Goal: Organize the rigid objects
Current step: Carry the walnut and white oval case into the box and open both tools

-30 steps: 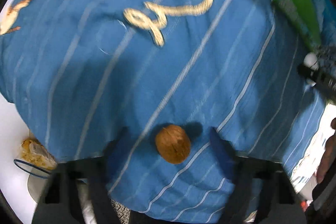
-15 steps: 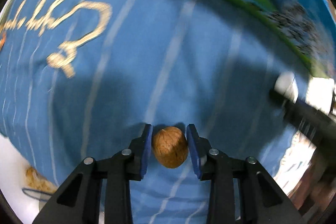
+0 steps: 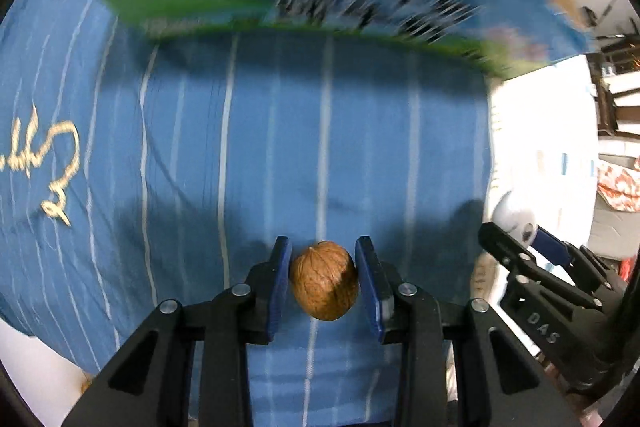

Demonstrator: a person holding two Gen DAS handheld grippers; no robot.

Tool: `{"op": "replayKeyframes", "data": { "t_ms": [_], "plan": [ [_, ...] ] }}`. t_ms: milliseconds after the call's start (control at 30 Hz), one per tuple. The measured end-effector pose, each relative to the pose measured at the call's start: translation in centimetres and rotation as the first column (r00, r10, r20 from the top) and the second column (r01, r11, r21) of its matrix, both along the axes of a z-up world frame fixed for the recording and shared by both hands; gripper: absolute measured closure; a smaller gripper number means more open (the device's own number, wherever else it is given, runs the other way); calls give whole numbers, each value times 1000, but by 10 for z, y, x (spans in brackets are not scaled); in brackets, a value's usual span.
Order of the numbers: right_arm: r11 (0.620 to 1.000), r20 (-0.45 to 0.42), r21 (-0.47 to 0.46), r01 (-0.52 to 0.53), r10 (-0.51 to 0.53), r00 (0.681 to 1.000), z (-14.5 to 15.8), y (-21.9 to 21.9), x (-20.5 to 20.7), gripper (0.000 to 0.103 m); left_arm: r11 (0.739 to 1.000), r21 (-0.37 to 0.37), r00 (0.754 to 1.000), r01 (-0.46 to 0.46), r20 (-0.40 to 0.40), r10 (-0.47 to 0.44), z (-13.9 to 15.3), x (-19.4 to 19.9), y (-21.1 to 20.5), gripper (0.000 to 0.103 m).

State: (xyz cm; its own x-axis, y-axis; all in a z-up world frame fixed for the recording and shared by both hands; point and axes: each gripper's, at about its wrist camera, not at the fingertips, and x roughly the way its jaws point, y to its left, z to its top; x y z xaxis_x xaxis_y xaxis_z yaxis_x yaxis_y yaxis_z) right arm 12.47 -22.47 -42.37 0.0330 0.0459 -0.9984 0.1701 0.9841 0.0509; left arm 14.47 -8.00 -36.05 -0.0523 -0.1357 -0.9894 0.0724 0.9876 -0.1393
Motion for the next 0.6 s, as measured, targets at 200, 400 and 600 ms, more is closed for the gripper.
{"op": "replayKeyframes", "data": {
  "t_ms": [200,400,600],
  "plan": [
    [1000,122,25,-18,15,992,61,-1,10,45,999,-37,988,37,149,-31,83,9,-18,73],
    [998,224,46,-33,22,974,132,4,37,45,997,-61,960,54,276,-35,146,37,-5,73],
    [998,306,45,-43,27,952,181,1,69,45,996,-57,936,64,351,-40,179,69,1,73]
  ]
}}
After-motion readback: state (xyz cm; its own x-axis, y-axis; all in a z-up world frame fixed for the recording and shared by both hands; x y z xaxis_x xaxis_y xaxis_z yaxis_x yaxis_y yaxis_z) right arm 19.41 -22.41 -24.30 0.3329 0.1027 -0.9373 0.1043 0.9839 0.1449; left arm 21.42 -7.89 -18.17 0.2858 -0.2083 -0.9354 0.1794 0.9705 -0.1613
